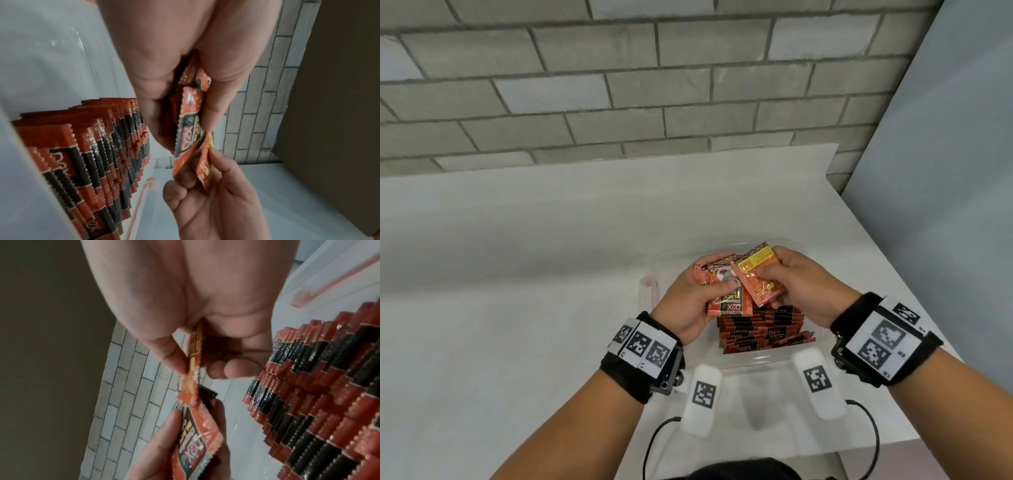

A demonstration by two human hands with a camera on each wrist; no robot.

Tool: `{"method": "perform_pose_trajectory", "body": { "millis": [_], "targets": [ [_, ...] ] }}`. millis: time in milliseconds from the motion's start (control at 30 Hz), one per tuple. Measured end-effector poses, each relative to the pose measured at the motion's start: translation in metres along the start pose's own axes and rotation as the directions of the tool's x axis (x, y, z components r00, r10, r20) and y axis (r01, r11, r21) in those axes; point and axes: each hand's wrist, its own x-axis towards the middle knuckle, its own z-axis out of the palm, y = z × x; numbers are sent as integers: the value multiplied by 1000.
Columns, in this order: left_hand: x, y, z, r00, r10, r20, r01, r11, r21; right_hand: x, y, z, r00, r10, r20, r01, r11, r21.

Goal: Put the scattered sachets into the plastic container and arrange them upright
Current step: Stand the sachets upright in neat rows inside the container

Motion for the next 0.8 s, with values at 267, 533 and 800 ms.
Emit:
{"method": "perform_pose_trajectory", "body": {
  "millis": [267, 533, 800],
  "targets": [
    [-4, 3, 5, 999, 14, -30, -11, 996, 90, -4, 4, 15, 1000, -11, 9, 10, 998, 59],
    [-2, 11, 1, 1000, -12, -23, 11, 1000, -22, -3, 2, 17, 994, -85, -66, 91, 991, 96],
    [2, 13, -14, 999, -36, -19, 38, 994, 99, 2, -4, 6, 978, -76, -195, 94, 992, 84]
  ]
}}
